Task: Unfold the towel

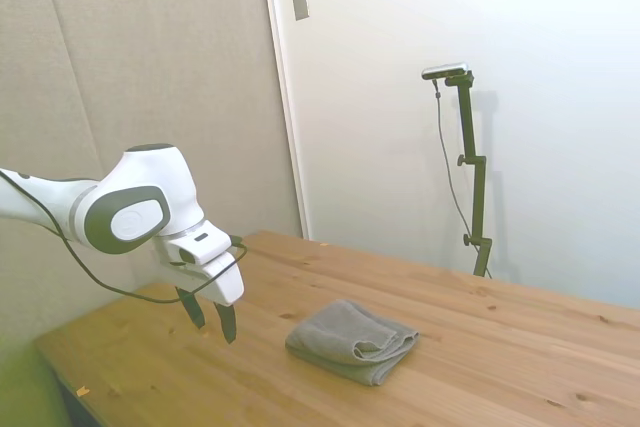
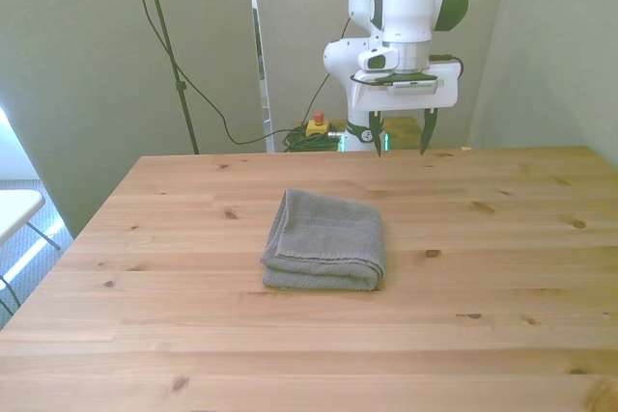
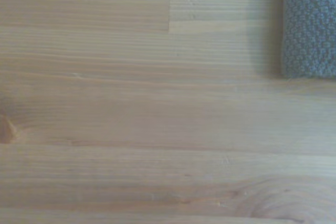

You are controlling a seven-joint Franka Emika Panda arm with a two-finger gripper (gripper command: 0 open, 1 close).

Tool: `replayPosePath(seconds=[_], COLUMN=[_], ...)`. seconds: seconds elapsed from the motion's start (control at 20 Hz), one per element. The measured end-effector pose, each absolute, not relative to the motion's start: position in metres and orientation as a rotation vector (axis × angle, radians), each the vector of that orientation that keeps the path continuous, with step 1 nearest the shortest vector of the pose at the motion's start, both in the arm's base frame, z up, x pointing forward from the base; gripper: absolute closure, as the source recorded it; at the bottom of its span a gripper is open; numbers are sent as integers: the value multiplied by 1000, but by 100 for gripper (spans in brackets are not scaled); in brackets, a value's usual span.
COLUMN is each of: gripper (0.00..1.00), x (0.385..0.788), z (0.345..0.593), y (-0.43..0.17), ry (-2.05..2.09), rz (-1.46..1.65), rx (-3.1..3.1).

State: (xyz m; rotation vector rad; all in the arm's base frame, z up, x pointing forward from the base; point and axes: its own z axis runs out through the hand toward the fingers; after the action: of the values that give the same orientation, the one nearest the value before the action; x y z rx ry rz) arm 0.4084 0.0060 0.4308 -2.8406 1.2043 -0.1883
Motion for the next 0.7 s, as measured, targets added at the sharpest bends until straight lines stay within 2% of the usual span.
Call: replayPosePath(seconds=[0.25,0.45,0.55,0.7], gripper=[0,0,0,0], x=[414,433,444,462], z=[436,454,452,440], y=[-21,-135,-196,-254], ry=[1285,1489,1565,1598], rz=[-202,-286,-302,-319], rx=[-2778,-2599,-2504,-2378])
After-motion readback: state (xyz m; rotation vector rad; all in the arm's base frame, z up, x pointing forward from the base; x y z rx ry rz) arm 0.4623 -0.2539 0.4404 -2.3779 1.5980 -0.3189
